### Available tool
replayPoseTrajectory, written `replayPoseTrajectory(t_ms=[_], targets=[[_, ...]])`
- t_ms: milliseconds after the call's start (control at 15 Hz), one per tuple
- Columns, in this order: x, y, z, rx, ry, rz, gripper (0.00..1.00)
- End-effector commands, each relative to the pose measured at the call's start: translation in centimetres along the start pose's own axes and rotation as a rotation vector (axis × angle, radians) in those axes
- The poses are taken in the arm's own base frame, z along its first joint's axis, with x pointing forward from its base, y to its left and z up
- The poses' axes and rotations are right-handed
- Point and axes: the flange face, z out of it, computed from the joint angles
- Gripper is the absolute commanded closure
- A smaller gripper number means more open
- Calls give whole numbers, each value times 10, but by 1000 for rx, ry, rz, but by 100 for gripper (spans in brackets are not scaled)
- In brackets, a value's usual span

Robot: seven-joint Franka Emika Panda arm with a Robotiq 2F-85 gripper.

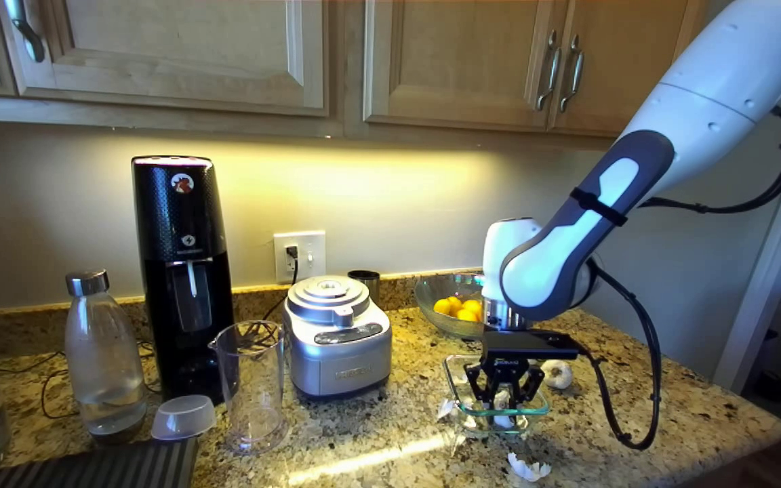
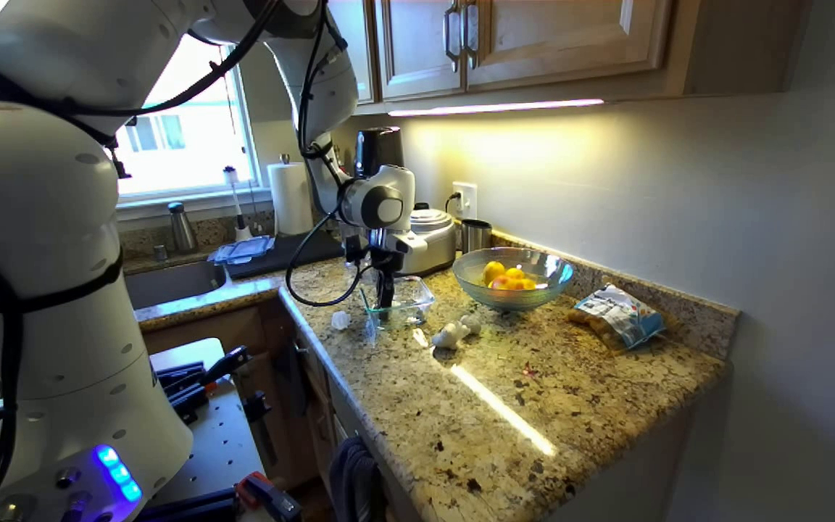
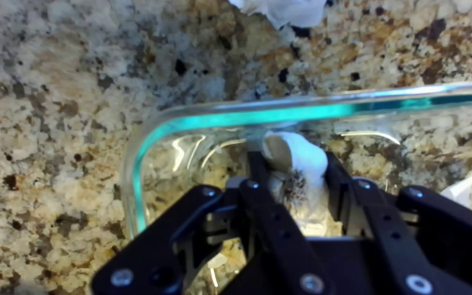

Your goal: Take out all the cloves of garlic in the bowl and put them on the table

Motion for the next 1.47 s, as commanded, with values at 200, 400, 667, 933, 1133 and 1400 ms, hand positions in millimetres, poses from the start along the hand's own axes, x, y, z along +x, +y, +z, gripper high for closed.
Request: replayPoseTrajectory(t_ms=[200, 400, 667, 933, 1133, 1400], targets=[[-1, 1, -35, 43, 27, 14, 86], [-1, 2, -68, 72, 69, 10, 86], [2, 11, -110, 105, 137, 38, 86], [12, 37, -141, 121, 214, 126, 86], [24, 61, -147, 115, 246, 213, 86], [36, 82, -126, 86, 257, 302, 86]])
